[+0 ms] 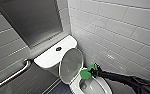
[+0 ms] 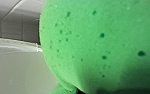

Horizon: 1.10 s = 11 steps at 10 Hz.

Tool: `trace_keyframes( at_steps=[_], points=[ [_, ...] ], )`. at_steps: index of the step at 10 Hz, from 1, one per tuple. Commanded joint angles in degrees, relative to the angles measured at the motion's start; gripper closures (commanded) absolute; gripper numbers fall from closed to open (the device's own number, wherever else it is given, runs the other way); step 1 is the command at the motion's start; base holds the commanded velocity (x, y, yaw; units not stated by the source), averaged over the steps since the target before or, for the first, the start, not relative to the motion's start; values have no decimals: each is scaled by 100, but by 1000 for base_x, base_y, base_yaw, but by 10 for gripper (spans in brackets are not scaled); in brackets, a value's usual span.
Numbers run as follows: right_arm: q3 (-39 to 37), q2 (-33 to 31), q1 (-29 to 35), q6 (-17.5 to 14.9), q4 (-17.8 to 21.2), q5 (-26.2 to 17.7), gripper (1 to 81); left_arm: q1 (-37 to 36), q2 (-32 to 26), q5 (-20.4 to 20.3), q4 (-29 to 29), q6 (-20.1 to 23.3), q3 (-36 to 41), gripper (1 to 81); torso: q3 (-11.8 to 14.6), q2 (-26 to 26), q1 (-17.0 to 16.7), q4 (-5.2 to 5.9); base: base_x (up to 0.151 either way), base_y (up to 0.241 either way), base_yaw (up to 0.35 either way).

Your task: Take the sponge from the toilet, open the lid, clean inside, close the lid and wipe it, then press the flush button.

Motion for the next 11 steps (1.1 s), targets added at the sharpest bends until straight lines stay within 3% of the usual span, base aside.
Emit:
trace_keyframes(
  at_steps=[1, 3, 6, 8, 10, 11],
  points=[
    [-828, 707, 572, 127, -27, -122, 811, 146, -83, 505, -84, -14, 54, 10, 0, 0, 0, 0, 0, 0, 0],
    [-1348, 841, 537, 365, -9, -105, 811, 172, -110, 505, -84, -23, 80, 10, 0, 0, 0, 0, 0, 0, 0],
    [-1333, 533, 301, 471, 0, -69, 811, 190, -110, 505, -93, -23, 89, 10, 0, 0, 0, 0, 0, 0, 0],
    [-390, -123, 81, 454, -35, 26, 811, 208, -109, 497, -84, -23, 89, 10, 0, 0, 0, 0, 0, 0, 0],
    [799, -975, -121, 454, -9, 386, 811, 208, -83, 497, -66, -14, 98, 10, 0, 0, 0, 0, 0, 0, 0],
    [1040, -1251, -270, 454, 9, 449, 811, 208, -66, 497, -66, -5, 98, 10, 0, 0, 0, 0, 0, 0, 0]
  ],
)
